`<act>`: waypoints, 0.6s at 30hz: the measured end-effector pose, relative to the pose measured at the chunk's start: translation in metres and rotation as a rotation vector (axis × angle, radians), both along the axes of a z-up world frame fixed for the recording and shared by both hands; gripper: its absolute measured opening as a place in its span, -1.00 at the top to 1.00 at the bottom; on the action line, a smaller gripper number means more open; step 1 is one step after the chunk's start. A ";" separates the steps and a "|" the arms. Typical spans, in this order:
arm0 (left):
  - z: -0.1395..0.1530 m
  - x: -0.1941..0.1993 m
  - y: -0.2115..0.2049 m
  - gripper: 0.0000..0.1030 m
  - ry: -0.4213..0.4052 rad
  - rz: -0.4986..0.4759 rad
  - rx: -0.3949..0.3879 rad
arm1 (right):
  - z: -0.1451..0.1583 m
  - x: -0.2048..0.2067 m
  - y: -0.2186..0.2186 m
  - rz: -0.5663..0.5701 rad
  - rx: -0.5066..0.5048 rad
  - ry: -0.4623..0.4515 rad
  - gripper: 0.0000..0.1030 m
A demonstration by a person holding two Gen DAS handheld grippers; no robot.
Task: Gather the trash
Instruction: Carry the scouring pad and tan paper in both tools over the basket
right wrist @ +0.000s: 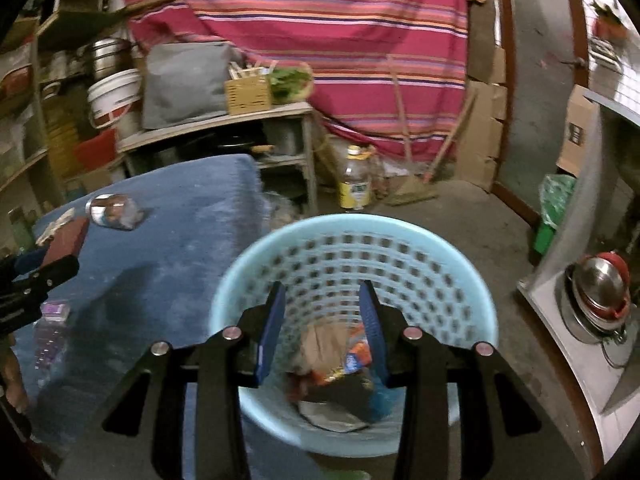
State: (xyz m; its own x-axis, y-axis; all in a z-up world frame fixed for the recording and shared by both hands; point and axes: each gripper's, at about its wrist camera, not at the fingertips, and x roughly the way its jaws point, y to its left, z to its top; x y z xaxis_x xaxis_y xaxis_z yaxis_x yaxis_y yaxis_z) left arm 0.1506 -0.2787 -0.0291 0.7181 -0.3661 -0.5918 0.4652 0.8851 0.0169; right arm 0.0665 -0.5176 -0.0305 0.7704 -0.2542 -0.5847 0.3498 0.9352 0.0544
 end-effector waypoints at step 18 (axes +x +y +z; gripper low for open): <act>-0.023 0.003 -0.132 -0.42 0.039 -0.174 0.051 | -0.023 -0.015 -0.074 -0.091 0.060 0.017 0.49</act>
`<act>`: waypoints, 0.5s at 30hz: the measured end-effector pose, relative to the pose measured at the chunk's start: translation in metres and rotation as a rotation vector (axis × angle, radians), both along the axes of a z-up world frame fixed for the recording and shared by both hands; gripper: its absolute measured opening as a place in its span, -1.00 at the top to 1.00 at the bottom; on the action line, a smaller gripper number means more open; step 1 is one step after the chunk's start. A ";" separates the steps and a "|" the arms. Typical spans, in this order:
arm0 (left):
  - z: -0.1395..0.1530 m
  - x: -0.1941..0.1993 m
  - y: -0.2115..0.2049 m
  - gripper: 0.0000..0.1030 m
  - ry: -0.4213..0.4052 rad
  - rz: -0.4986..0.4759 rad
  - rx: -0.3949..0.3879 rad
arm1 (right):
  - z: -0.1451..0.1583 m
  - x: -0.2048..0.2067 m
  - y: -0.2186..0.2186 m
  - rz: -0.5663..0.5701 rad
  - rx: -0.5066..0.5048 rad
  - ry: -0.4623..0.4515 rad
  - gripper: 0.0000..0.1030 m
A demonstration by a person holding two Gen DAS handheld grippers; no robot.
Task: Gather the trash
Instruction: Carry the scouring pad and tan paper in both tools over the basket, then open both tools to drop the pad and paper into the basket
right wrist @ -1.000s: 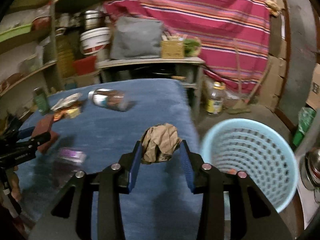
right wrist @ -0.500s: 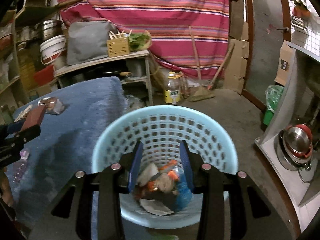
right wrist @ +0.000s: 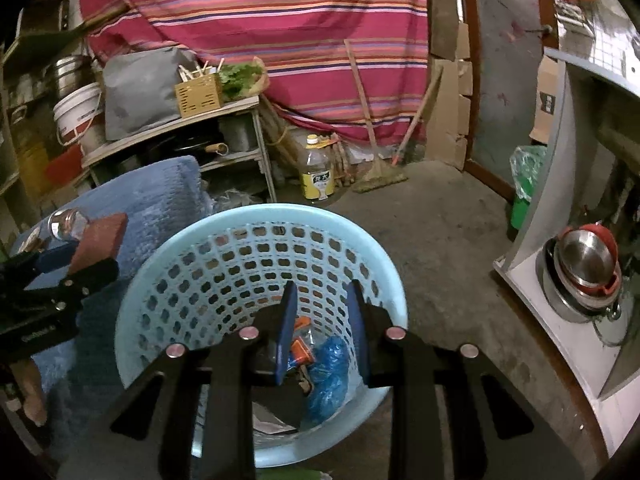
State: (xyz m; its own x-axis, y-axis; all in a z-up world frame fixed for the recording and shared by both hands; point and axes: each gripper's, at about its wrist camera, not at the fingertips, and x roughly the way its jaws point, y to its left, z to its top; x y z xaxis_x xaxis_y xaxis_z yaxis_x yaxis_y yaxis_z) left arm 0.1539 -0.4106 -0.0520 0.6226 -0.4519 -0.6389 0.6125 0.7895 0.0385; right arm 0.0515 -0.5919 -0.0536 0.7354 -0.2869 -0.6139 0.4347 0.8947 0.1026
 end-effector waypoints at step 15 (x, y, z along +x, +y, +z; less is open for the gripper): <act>0.010 0.010 -0.021 -0.84 0.026 -0.061 -0.050 | -0.005 -0.002 -0.006 -0.029 0.013 0.003 0.48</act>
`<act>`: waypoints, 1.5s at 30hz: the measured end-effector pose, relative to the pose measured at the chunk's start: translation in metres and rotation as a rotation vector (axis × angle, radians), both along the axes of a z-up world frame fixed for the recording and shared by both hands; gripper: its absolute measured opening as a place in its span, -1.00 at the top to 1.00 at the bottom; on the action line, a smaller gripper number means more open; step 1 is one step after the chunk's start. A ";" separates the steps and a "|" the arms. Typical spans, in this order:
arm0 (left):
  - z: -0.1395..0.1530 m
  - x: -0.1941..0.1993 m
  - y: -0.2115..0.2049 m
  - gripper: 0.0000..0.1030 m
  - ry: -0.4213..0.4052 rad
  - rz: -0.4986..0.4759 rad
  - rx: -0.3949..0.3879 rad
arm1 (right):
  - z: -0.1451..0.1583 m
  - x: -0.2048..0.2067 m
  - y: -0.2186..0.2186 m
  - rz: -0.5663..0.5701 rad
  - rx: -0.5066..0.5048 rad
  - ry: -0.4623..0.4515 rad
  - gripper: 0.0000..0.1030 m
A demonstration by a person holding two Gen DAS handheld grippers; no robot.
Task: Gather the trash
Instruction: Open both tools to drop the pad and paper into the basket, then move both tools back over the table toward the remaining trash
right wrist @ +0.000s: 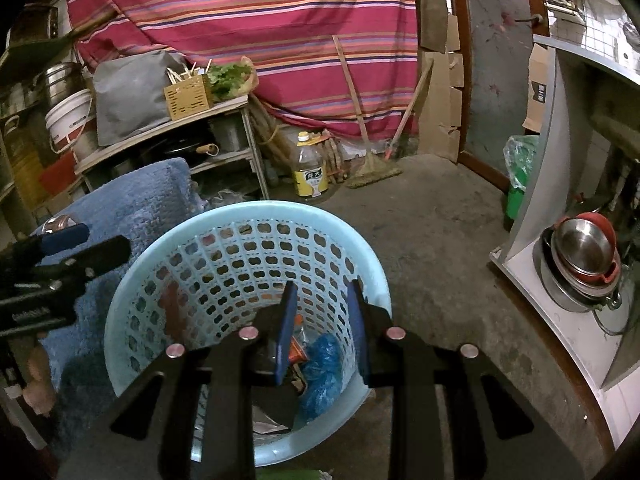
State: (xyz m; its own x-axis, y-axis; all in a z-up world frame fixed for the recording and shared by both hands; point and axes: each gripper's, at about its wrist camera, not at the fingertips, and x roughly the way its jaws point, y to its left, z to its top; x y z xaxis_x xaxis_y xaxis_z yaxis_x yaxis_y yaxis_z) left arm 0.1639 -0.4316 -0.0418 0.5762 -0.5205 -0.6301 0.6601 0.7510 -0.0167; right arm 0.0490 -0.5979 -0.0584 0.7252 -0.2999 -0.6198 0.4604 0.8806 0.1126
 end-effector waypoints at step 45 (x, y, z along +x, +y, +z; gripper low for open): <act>-0.056 0.059 0.386 -0.85 0.156 0.609 0.126 | 0.014 0.081 0.234 0.267 -0.066 0.028 -0.83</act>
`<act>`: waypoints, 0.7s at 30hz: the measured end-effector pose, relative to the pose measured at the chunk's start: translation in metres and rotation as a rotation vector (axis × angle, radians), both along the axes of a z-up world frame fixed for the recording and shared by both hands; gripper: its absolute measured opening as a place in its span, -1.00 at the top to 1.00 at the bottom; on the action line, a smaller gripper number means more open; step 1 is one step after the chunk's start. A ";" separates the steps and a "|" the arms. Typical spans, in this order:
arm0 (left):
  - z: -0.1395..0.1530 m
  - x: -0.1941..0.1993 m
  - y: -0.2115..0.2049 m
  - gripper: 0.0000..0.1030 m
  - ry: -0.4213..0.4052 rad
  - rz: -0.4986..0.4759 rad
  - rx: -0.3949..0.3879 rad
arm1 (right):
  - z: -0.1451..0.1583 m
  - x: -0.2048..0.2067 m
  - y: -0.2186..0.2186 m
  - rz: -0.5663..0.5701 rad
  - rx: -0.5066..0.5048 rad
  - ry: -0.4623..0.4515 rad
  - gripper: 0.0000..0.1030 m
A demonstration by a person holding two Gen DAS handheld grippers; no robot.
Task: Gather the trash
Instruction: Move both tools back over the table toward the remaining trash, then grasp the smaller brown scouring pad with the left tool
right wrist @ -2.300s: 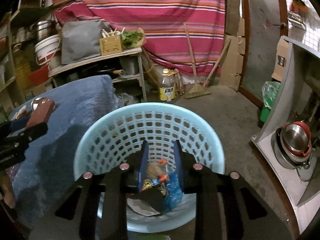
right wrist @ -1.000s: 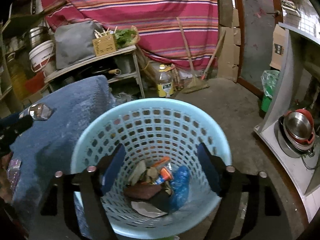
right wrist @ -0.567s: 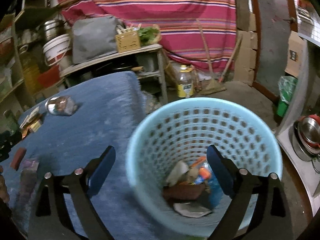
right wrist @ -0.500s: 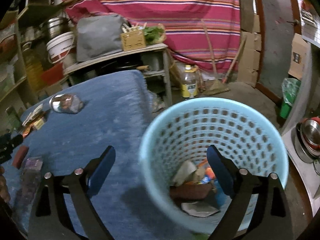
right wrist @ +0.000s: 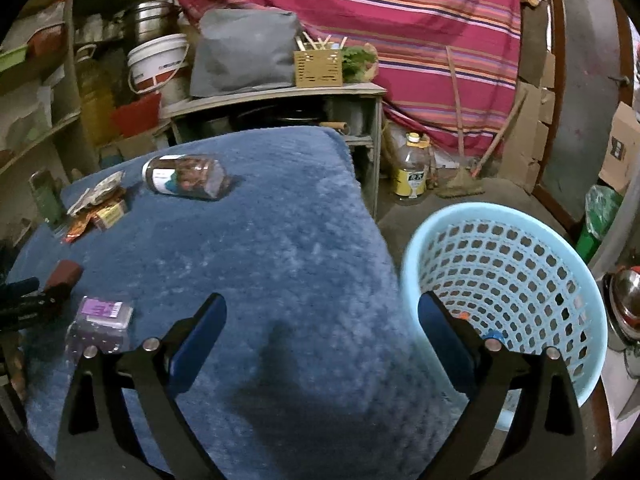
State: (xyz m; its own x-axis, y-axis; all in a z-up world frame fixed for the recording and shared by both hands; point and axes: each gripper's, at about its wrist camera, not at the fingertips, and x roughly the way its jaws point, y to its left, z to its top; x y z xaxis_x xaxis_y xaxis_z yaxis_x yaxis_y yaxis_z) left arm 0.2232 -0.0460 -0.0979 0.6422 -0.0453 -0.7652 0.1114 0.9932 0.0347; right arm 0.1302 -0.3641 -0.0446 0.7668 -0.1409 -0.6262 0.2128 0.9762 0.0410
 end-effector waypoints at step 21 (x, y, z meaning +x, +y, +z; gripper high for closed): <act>0.056 0.003 0.070 -0.20 -0.166 0.014 -0.022 | 0.033 0.063 0.146 0.299 -0.223 -0.005 -0.83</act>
